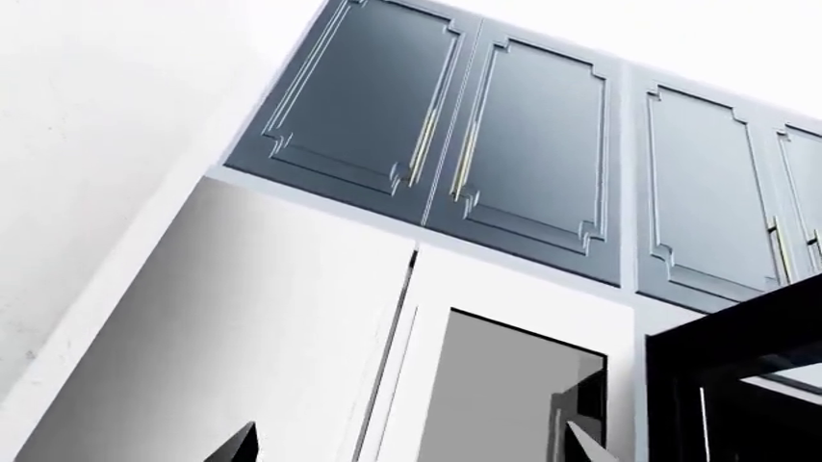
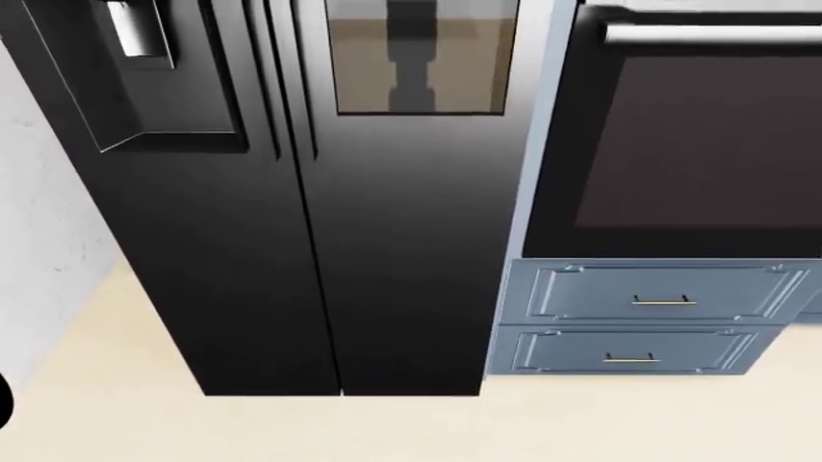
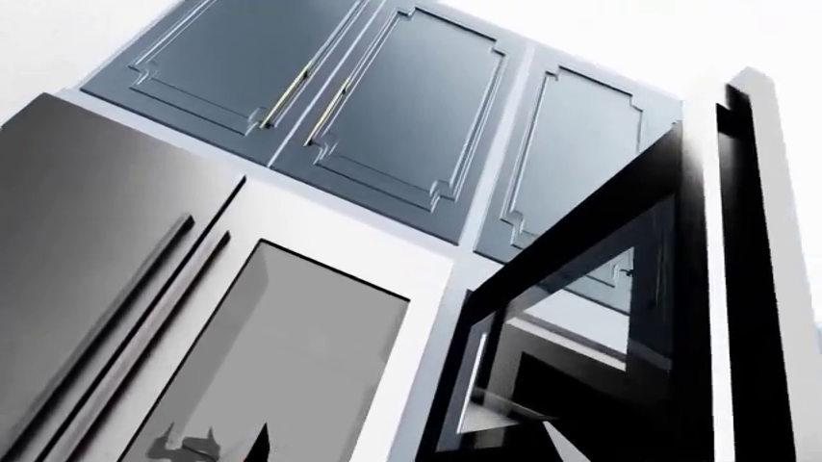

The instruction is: Close the microwave door

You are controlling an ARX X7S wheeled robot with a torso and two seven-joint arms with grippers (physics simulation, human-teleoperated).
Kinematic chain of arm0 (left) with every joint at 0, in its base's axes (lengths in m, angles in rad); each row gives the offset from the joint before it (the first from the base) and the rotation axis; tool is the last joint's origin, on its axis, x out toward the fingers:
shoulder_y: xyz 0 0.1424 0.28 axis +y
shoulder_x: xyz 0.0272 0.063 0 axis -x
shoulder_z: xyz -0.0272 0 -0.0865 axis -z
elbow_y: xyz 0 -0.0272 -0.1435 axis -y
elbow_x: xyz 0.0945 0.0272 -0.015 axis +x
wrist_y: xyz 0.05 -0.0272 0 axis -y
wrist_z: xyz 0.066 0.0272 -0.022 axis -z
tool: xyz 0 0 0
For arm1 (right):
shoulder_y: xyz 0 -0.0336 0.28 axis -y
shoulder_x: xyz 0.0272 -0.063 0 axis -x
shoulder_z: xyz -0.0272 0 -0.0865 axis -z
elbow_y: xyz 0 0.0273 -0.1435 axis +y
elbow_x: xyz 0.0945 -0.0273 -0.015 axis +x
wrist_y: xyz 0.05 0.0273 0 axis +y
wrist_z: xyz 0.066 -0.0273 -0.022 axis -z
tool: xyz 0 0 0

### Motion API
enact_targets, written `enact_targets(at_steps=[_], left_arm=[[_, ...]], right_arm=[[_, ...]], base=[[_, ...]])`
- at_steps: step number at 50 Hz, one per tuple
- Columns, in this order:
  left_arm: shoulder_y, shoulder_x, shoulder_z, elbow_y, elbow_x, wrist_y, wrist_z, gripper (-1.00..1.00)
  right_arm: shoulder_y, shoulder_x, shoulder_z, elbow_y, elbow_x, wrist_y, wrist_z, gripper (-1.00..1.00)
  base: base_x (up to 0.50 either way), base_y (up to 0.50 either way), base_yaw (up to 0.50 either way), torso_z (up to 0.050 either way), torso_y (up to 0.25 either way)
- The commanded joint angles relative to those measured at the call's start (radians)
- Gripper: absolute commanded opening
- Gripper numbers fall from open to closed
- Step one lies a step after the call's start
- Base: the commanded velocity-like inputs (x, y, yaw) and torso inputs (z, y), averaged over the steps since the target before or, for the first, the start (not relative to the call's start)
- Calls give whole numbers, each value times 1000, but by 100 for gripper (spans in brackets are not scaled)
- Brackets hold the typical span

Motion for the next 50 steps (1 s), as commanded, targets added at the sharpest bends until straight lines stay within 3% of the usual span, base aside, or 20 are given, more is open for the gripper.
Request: enact_targets(at_steps=[1, 50], left_arm=[[3, -3, 6, 3, 2, 9, 2, 100], [3, -30, 28, 7, -2, 53, -2, 100]], right_arm=[[-3, 7, 7, 0, -3, -11, -14, 100], [-6, 19, -6, 1, -12, -48, -15, 100]], base=[[500, 102, 0, 0, 0], [500, 4, 0, 0, 1]])
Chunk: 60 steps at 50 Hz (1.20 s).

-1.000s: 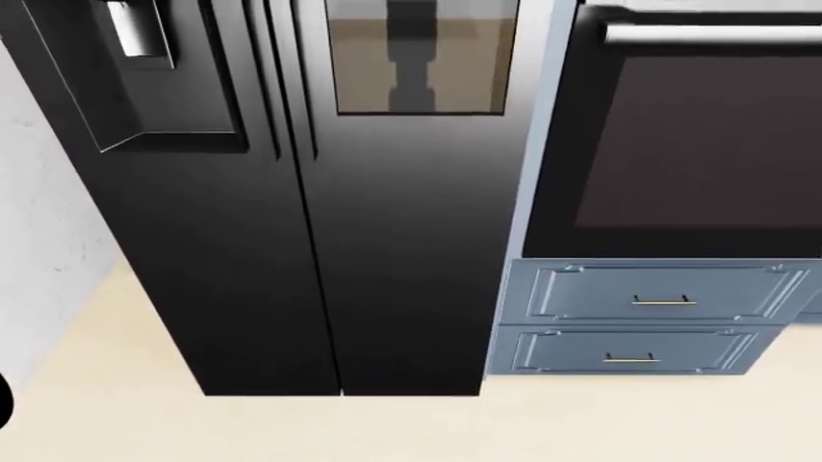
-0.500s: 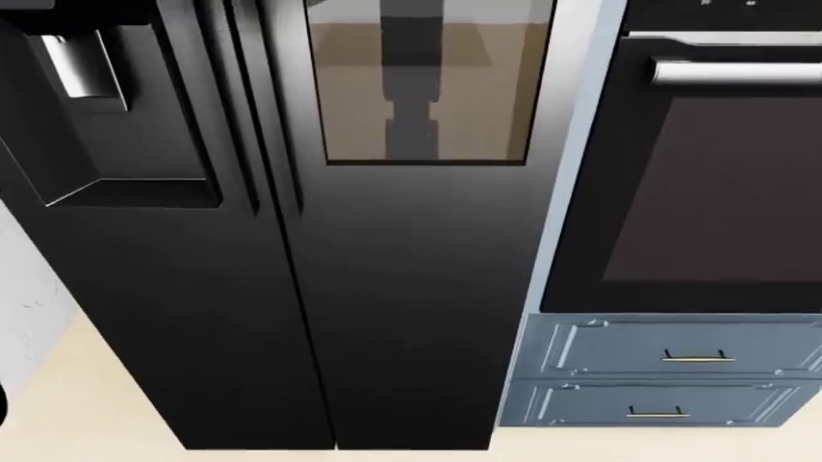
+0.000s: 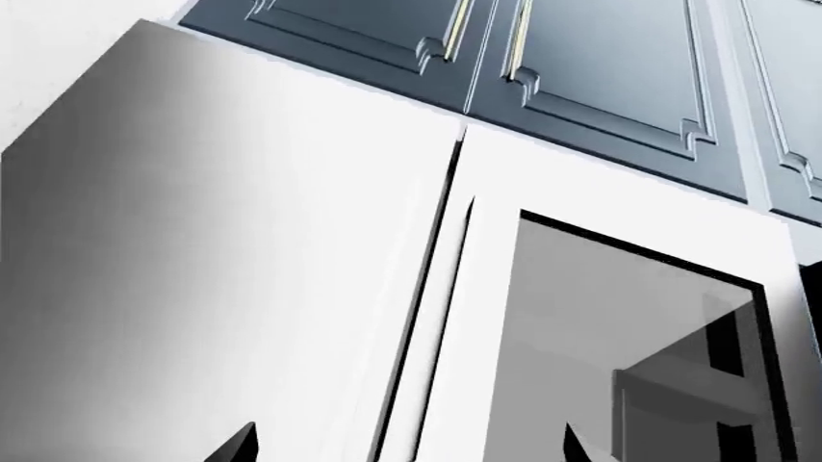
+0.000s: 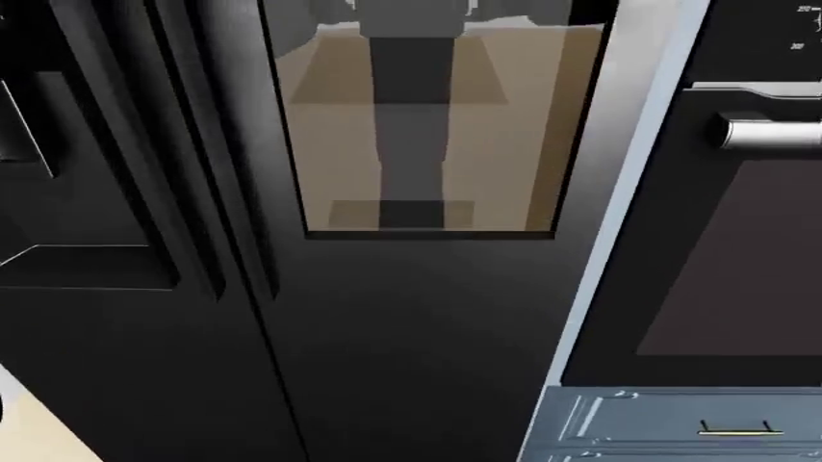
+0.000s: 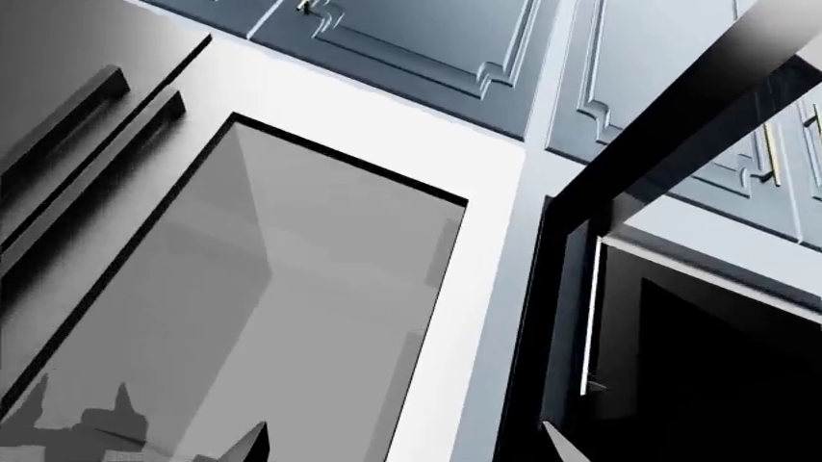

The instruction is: Close the microwave door

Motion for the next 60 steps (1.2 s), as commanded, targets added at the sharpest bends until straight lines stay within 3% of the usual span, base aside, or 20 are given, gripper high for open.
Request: enact_targets(at_steps=[1, 16, 60], left_arm=[[-3, -7, 5, -1, -1, 11, -2, 100], [-6, -15, 13, -1, 1, 22, -3, 100], [-5, -36, 32, 4, -9, 59, -11, 100]], right_arm=[[0, 1, -7, 0, -5, -5, 2, 100], [8, 8, -23, 6, -6, -7, 14, 100], [18, 24, -78, 18, -4, -4, 33, 100]], base=[[500, 1, 0, 0, 0], [472, 1, 0, 0, 1], [0, -85, 0, 0, 0]])
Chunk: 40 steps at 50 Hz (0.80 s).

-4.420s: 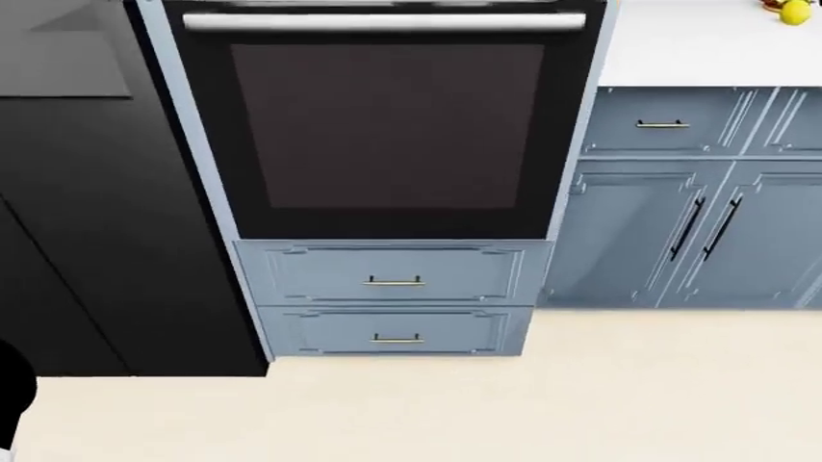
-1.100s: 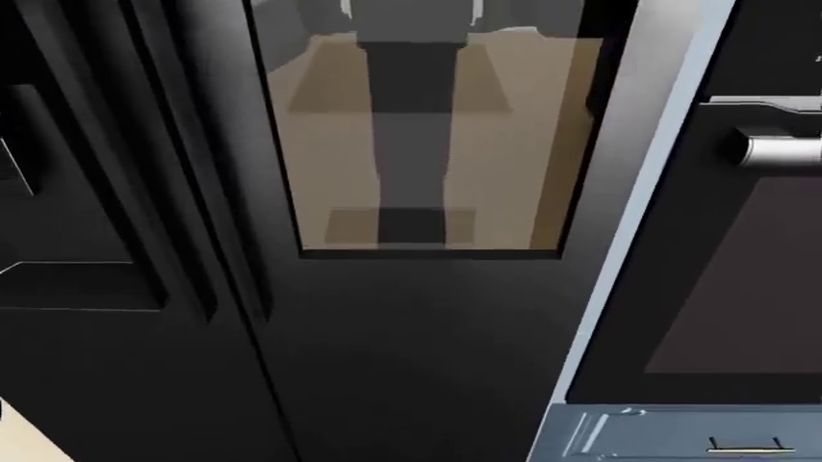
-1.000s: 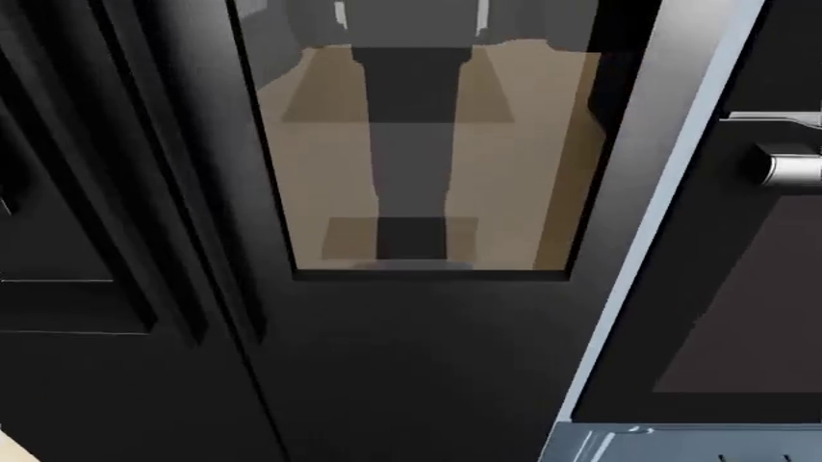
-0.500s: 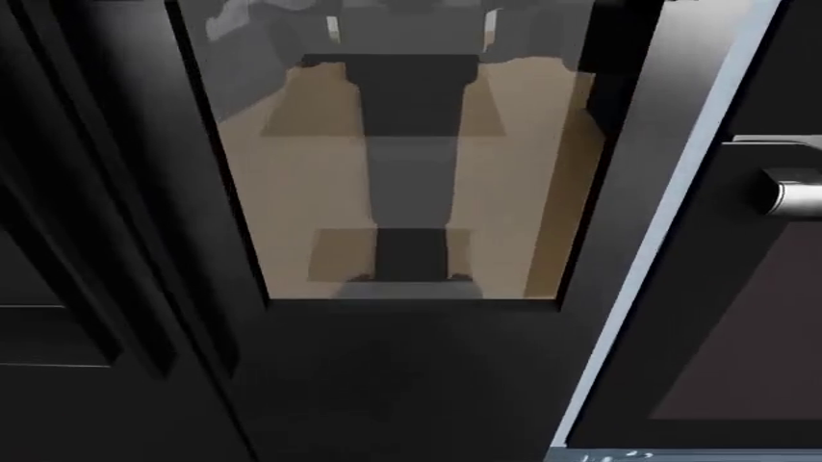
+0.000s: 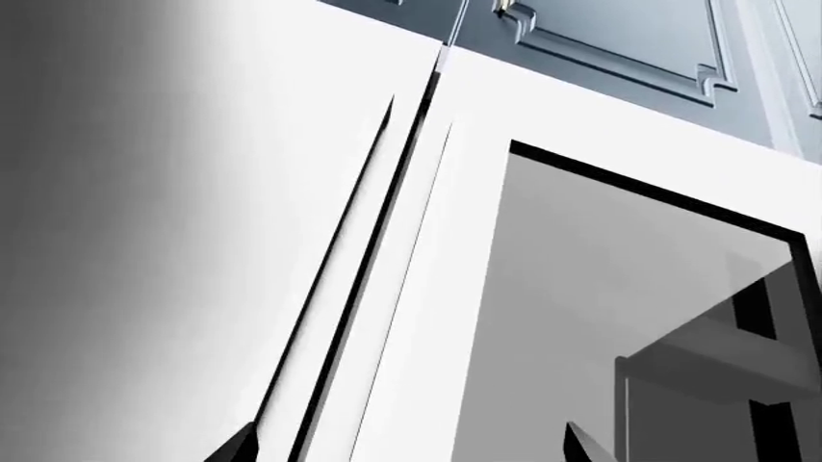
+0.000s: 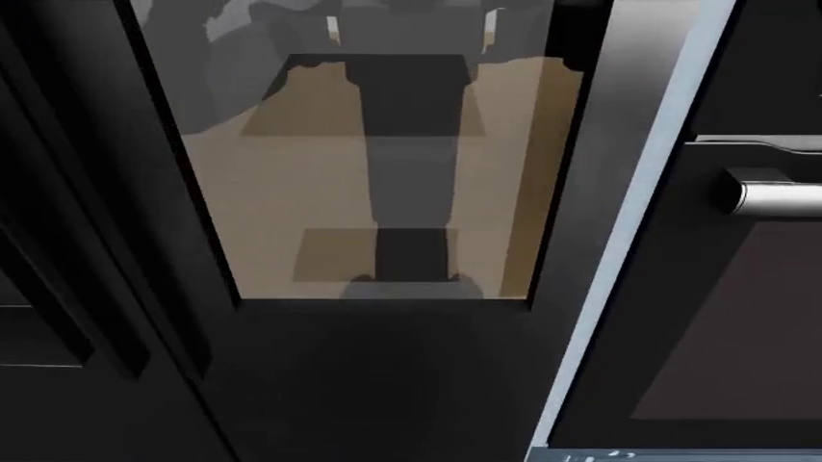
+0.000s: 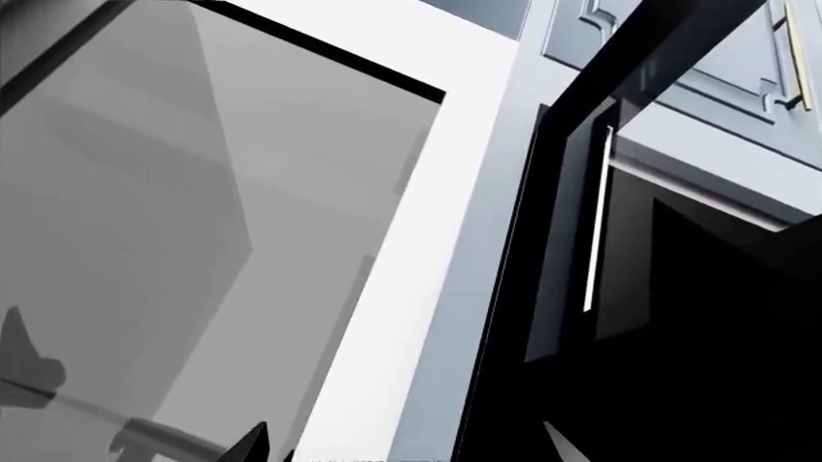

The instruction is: Close the microwave door

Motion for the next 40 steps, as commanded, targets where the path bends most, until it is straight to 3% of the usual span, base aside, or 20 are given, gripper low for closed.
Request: enact_targets(at_steps=[1, 40], left_arm=[[-1, -5, 5, 1, 0, 8, 0, 100], [1, -22, 21, 1, 10, 30, 2, 100]], right_arm=[[4, -1, -16, 5, -4, 3, -1, 100], [37, 38, 17, 141, -214, 43, -228, 100]], base=[[0, 0, 0, 0, 0], [0, 0, 0, 0, 0]])
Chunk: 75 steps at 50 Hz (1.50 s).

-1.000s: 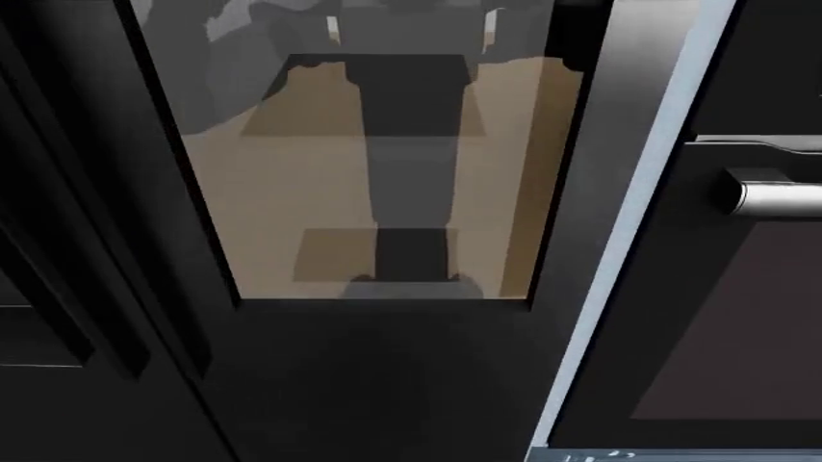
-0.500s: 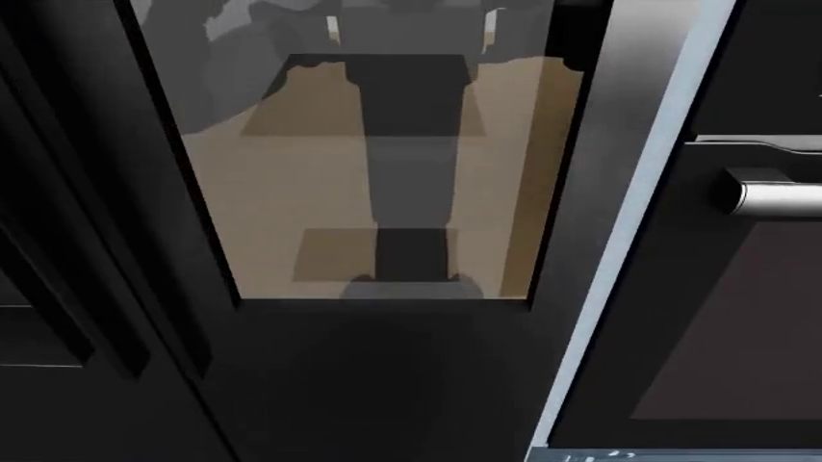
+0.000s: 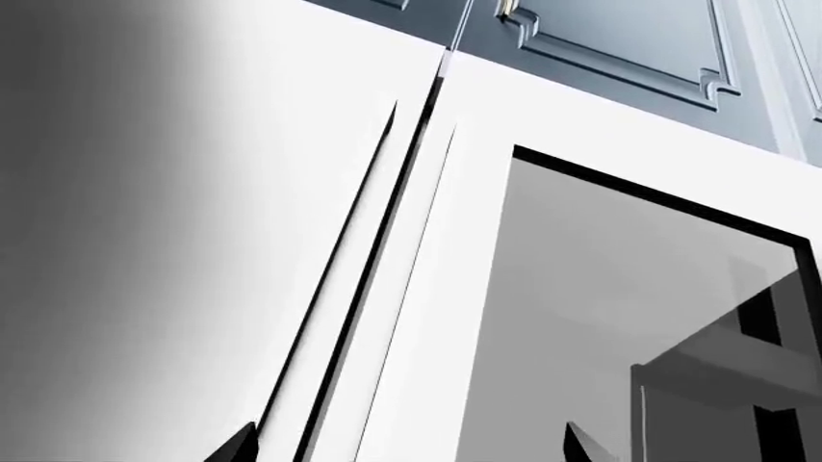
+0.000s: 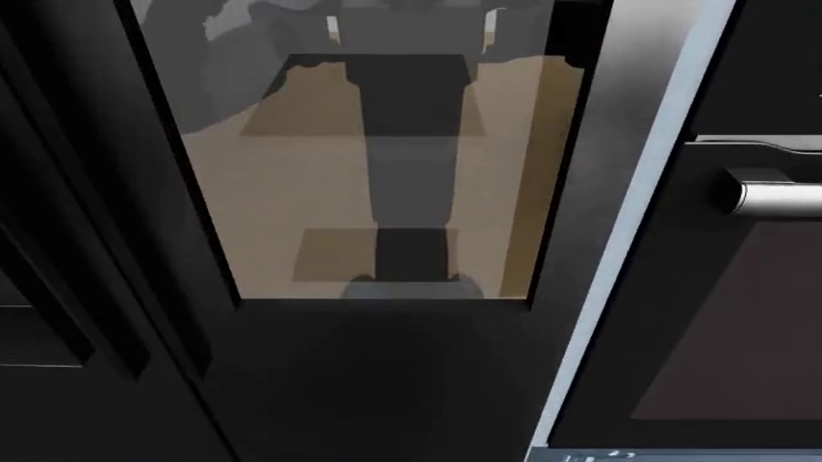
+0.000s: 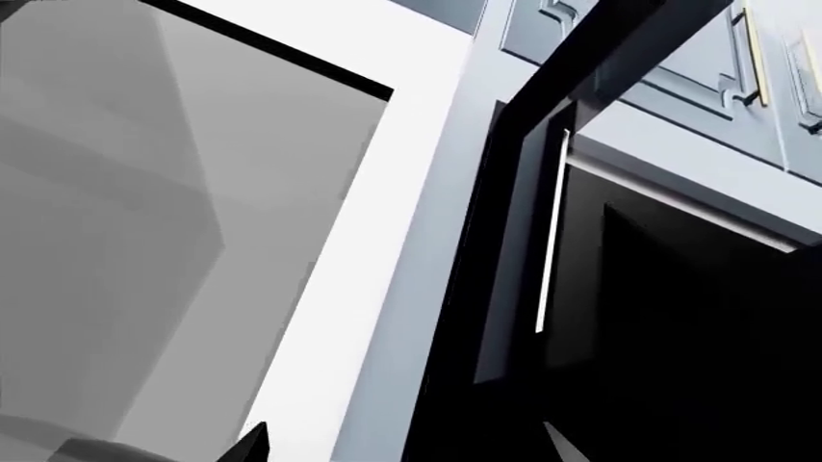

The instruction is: Close the microwave door

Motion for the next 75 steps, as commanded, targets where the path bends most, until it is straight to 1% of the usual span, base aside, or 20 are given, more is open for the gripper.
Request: enact_targets(at_steps=[1, 14, 33, 45, 75], left_arm=[[3, -5, 5, 3, -2, 8, -3, 100], [-2, -12, 13, 4, -5, 17, -7, 100], [5, -15, 22, 13, -6, 28, -8, 100], [6, -20, 26, 16, -10, 37, -10, 100], [9, -30, 36, 17, -5, 53, -7, 100]], right_arm=[[-13, 17, 8, 29, -82, 6, -79, 100], [-45, 34, 10, 47, -166, -7, -146, 100], [-41, 45, -8, 96, -267, -25, -225, 100], [-44, 36, -42, 129, -354, -43, -284, 100], [-58, 69, -71, 184, -447, -80, -364, 100]], base=[[0, 0, 0, 0, 0], [0, 0, 0, 0, 0], [0, 0, 0, 0, 0], [0, 0, 0, 0, 1], [0, 0, 0, 0, 0]])
